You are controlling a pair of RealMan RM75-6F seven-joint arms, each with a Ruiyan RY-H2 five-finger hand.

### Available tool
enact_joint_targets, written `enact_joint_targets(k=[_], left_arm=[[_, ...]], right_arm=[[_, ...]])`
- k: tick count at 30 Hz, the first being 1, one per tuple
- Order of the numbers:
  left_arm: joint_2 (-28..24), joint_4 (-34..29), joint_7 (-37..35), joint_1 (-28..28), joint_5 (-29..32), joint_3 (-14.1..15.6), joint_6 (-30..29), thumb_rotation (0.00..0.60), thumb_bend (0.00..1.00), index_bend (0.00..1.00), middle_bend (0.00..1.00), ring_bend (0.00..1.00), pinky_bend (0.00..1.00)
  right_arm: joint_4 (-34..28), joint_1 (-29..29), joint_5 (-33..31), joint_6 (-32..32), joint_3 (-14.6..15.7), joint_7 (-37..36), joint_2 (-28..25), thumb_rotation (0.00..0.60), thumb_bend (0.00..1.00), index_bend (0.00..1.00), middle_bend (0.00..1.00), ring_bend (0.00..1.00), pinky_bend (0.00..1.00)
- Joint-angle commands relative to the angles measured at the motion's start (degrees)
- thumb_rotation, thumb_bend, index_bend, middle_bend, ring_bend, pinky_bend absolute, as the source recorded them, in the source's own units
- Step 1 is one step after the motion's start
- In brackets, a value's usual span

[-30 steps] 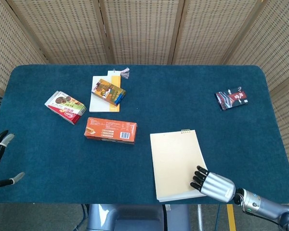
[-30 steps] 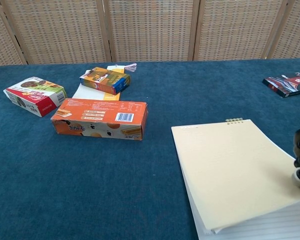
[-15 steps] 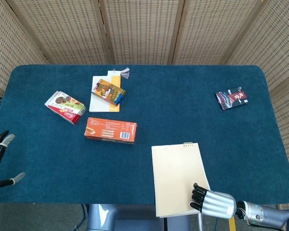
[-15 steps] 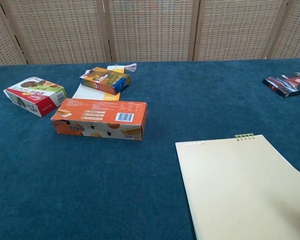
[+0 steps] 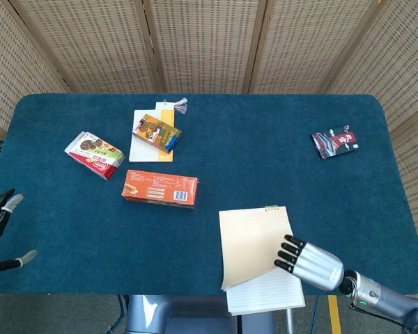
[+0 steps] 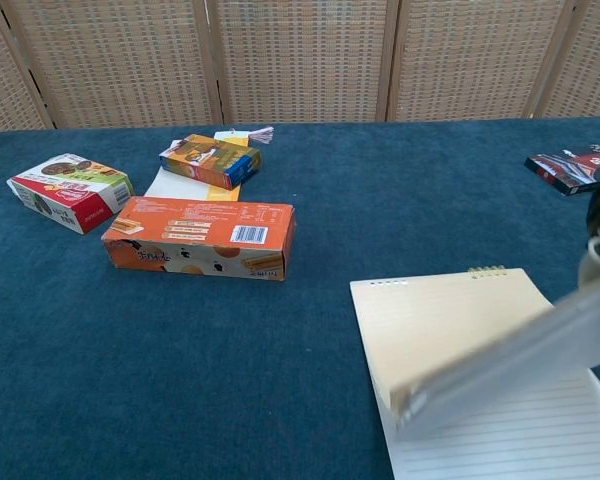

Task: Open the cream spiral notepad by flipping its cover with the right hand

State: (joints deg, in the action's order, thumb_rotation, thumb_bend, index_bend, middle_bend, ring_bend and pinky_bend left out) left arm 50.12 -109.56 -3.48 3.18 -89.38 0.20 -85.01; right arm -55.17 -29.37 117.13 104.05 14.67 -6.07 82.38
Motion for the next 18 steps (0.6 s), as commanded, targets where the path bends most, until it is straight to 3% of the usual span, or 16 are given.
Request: enact_joint_targets(k=[1, 5, 9, 10, 11, 18], left_arm=[[0.0, 0.0, -0.1, 0.1, 0.1, -0.1, 0.1, 0.6, 0.0, 0.0, 0.0, 0.0, 0.0], [-0.2, -0.1, -0.3, 0.2, 0.6, -0.2, 0.3, 0.6, 0.0, 0.0, 0.0, 0.0, 0.0], [-0.4, -0.1, -0.6, 0.4, 1.0, -0.3, 0.7, 0.6, 0.0, 0.0, 0.0, 0.0, 0.0], [-0.4, -0.1, -0.7, 0.4, 1.1, -0.3, 0.8, 0.6, 0.0, 0.0, 0.0, 0.0, 0.0], [-0.5, 0.0, -0.9, 0.5, 1.2, -0.3, 0.9, 0.6, 0.0, 0.0, 0.0, 0.0, 0.0], [-0.9, 0.2, -2.2, 1.1, 3.5, -1.1, 2.0, 0.6, 0.0, 0.0, 0.0, 0.0, 0.0]], right_arm=[[-11.6, -2.2, -10.8, -8.4, -5.8, -9.3, -4.6, 0.6, 0.67, 0.64, 0.64, 0.5, 0.4], [-21.2, -4.2, -18.6, -16.4, -9.7, -11.7, -8.5, 0.6, 0.67, 0.64, 0.64, 0.5, 0.4], [-29.5, -6.5, -27.4, -25.9, -14.0, -9.5, -11.6, 0.6, 0.67, 0.64, 0.65, 0.5, 0.4], [-32.7, -10.6, -27.1, -28.2, -17.4, -7.8, -11.8, 0.6, 0.68, 0.64, 0.65, 0.5, 0.4], [-27.8, -7.9, -29.7, -30.0, -15.0, -10.3, -12.5, 0.6, 0.68, 0.64, 0.65, 0.5, 0.4], [-27.5, -12.9, -44.5, -43.1, -22.9, -4.1, -10.1, 0.6, 0.71, 0.64, 0.65, 0.5, 0.4]])
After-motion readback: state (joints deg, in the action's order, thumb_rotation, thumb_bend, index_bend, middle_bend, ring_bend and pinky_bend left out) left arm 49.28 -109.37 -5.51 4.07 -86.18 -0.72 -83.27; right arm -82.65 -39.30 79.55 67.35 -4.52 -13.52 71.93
